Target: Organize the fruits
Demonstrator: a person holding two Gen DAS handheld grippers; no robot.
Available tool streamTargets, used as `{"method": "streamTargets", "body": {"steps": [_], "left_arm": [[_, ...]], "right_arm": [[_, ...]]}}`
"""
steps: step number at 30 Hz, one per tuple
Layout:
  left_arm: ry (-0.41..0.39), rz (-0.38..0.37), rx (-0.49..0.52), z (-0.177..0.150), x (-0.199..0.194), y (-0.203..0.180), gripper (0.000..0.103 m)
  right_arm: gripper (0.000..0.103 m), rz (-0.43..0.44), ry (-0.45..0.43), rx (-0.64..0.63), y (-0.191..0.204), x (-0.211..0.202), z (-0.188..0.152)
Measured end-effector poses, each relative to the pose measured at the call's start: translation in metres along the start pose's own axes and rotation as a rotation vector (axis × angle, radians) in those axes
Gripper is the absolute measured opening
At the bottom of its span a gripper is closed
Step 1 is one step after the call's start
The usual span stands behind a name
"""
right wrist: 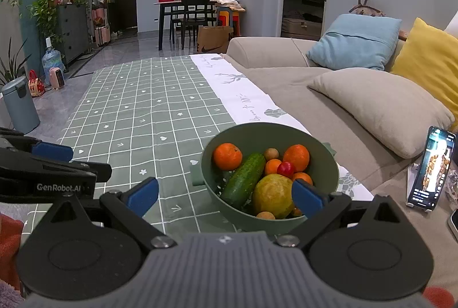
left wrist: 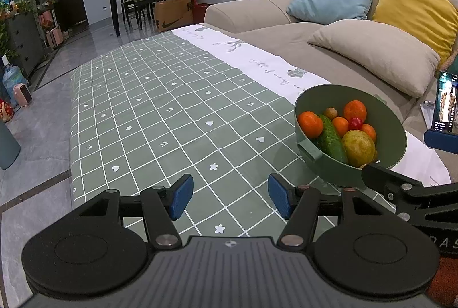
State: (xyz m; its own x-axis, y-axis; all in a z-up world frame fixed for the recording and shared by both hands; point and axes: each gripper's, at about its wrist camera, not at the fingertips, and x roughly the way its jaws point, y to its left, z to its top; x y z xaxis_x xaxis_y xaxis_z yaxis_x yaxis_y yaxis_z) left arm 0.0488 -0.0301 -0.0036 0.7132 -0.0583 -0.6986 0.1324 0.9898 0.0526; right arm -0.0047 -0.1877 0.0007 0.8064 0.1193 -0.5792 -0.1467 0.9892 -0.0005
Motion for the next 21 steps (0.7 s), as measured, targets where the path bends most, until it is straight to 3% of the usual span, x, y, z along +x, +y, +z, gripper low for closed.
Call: {"method": "streamTargets", "body": {"steps": [21], "left_arm": [[-0.001, 0.004, -0.005, -0.0005, -0.0018, 0.0008, 0.071]], "right_arm": [[0.095, -0.001, 0.003, 0.001, 0.0005, 0.0024, -0.0026]]}}
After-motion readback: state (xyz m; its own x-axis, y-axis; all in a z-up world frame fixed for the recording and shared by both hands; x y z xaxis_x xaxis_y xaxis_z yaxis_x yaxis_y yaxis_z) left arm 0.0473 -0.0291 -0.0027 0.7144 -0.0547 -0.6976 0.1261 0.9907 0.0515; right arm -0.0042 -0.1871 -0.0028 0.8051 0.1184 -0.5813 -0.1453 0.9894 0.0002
